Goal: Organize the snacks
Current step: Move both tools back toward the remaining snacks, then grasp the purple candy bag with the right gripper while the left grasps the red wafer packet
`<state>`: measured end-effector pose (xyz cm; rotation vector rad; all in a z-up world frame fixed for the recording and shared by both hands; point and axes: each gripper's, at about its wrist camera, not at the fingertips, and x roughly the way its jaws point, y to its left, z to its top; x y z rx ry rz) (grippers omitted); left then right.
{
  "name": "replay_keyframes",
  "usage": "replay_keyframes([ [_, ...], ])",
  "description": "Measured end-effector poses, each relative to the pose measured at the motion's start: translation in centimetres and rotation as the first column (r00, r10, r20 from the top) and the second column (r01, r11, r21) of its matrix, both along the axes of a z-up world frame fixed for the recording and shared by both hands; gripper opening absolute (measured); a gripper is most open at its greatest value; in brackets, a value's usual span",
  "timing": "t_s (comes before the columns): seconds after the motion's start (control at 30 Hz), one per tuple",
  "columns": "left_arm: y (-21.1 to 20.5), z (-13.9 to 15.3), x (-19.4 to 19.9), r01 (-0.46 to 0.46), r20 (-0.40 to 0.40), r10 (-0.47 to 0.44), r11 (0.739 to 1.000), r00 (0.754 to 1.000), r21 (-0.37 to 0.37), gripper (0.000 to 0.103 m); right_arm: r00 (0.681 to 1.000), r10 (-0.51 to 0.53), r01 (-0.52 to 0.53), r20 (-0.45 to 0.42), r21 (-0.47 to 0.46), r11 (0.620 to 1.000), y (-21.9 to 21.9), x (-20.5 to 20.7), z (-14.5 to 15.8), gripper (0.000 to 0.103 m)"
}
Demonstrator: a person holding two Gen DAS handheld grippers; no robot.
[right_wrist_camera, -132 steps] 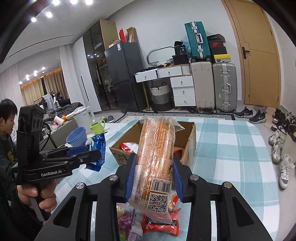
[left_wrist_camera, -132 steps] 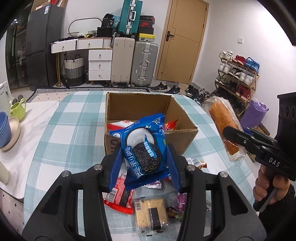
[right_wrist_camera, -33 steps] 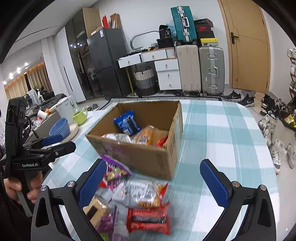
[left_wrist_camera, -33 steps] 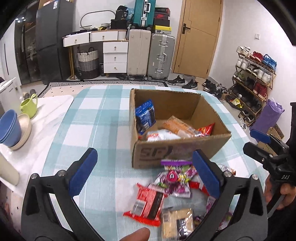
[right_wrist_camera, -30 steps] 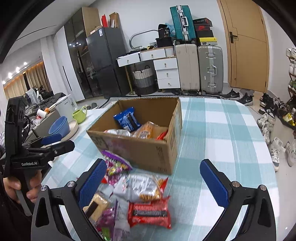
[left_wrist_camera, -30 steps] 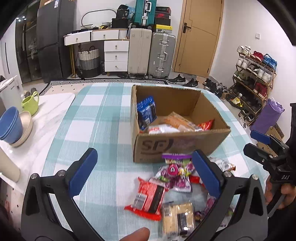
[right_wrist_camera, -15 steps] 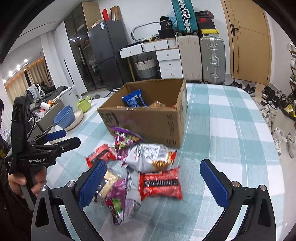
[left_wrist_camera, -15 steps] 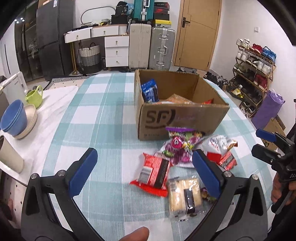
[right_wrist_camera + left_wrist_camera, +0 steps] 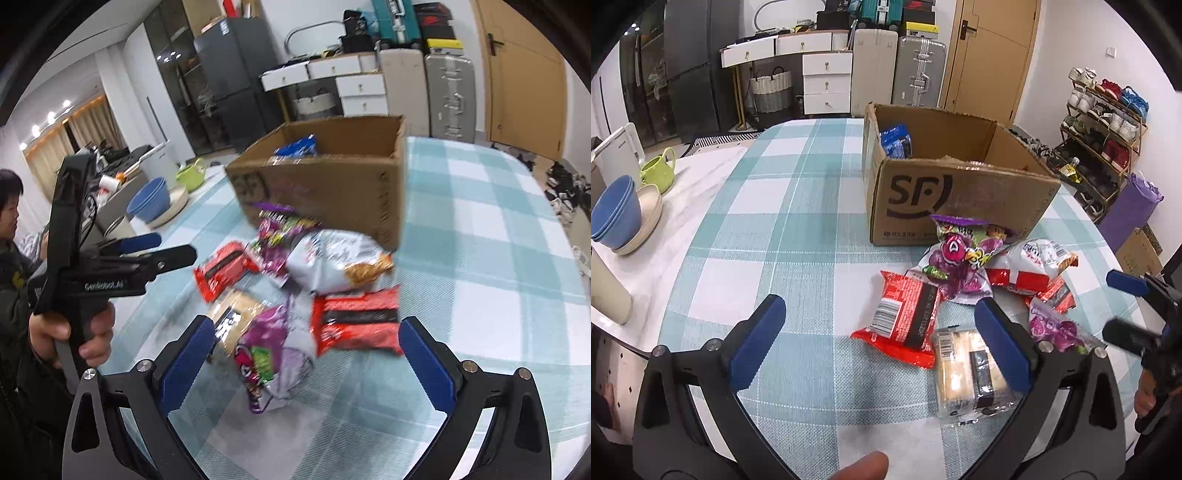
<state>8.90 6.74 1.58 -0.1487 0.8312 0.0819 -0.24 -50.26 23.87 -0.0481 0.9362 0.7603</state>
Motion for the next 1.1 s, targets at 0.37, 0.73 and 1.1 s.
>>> replay_keyframes([
  [0.37, 0.6, -3.1, 0.9, -0.004, -0.064, 0.002, 1.000, 0.998, -0.027, 0.102, 0.996, 0.045, -0.045, -0.082, 0.004, 0.999, 2.5, -0.9, -3.2, 0.081],
  [0.73, 1.8, -5.0, 2.8, -0.012, -0.108, 0.005, 0.998, 0.994, -0.065, 0.102, 0.996, 0.048, -0.047, -0.080, 0.011, 0.999, 3.1, -0.9, -3.6, 0.058],
  [1.1, 0.9, -5.5, 3.7, 0.014, -0.115, -0.020, 0.998, 0.993, -0.053, 0.102, 0.997, 0.067, -0.063, -0.039, 0.100, 0.993, 2.1, -1.9, -2.3, 0.047],
])
